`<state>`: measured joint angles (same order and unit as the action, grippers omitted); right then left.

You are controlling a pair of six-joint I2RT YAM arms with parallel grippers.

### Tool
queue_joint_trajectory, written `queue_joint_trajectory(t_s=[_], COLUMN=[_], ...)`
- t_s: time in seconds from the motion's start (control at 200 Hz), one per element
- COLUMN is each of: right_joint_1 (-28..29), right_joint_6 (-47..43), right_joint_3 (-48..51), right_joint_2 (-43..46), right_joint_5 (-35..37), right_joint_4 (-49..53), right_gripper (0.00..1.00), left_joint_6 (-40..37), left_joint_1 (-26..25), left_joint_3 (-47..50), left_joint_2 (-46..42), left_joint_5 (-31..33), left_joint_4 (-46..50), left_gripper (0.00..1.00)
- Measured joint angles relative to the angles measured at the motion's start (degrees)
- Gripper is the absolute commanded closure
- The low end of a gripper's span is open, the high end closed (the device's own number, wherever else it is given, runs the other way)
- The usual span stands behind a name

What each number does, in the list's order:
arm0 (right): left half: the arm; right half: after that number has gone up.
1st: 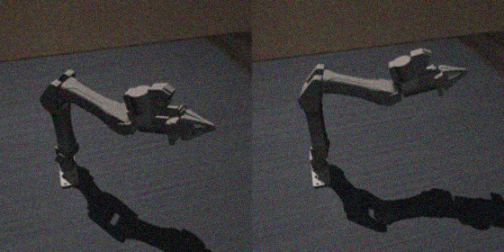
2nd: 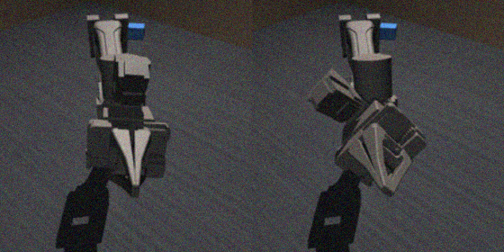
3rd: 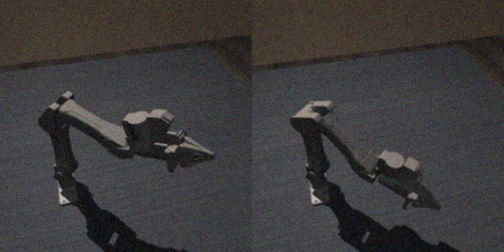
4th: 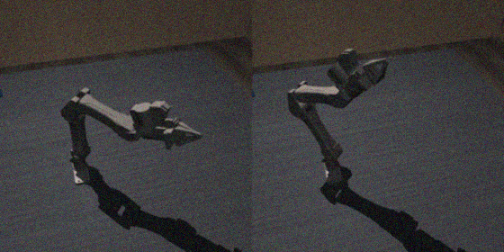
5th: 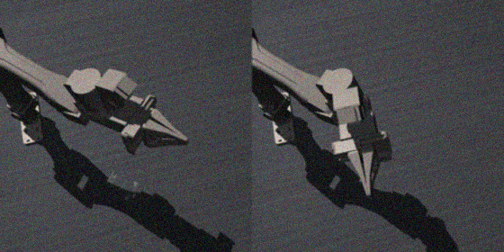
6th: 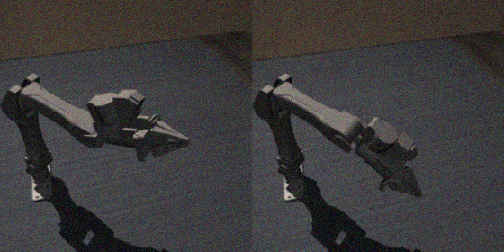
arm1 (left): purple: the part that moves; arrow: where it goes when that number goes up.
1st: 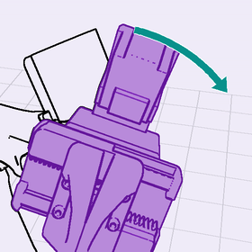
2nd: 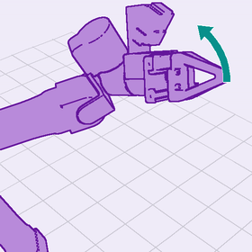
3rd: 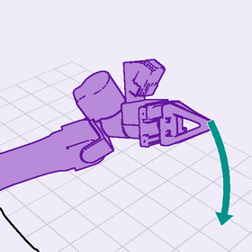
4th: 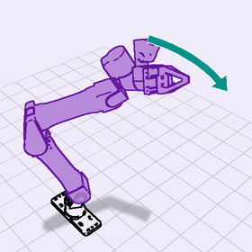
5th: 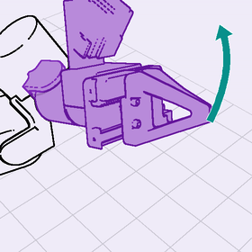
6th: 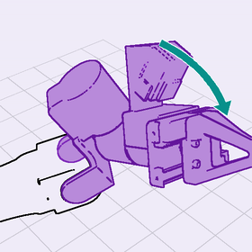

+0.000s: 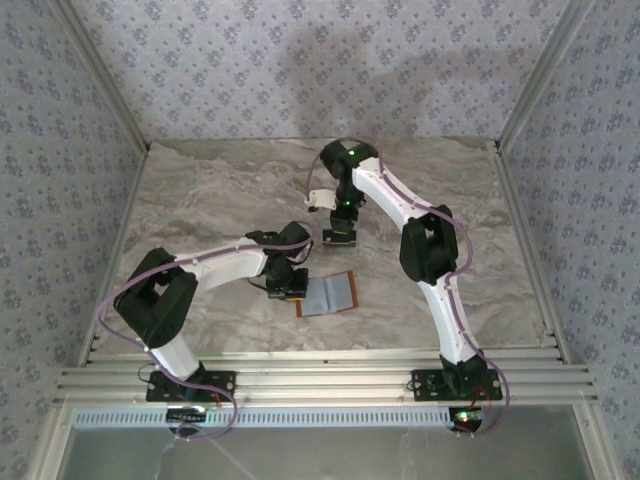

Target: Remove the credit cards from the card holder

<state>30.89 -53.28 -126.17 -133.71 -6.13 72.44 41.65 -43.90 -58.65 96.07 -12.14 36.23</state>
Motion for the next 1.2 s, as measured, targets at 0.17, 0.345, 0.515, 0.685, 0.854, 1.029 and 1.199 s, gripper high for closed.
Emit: queue_joint_trajectory(t_s=[0.17,0.345,0.515,0.685,0.854,1.029,1.199], right_joint_1=[0.0,0.0,0.0,0.0,0.0,0.0,0.0], right_joint_6=[0.0,0.1,0.1,0.1,0.1,0.1,0.1], right_joint_3=[2.1,3.8,4.1,4.1,4.1,4.1,4.2], right_joint_2=[0.0,0.0,0.1,0.5,1.8,2.4,2.4], right_joint_5=[-0.1,2.2,4.1,4.3,4.3,4.9,6.5], right_joint_4=[-1.1,-4.8,-7.6,-8.8,-8.9,-9.9,-11.8], right_gripper=[0.56,0.56,0.57,0.57,0.58,0.59,0.60], left_joint_6=[0.0,0.0,0.0,0.0,0.0,0.0,0.0], left_joint_1=[0.0,0.0,0.0,0.0,0.0,0.0,0.0], left_joint_3=[0.0,0.0,0.0,0.0,0.0,0.0,0.0], left_joint_2=[0.0,0.0,0.0,0.0,0.0,0.0,0.0], left_joint_5=[0.0,0.0,0.0,0.0,0.0,0.0,0.0], left_joint_4=[0.0,0.0,0.0,0.0,0.0,0.0,0.0], left_gripper=[0.89,0.89,0.89,0.89,0.89,0.89,0.89])
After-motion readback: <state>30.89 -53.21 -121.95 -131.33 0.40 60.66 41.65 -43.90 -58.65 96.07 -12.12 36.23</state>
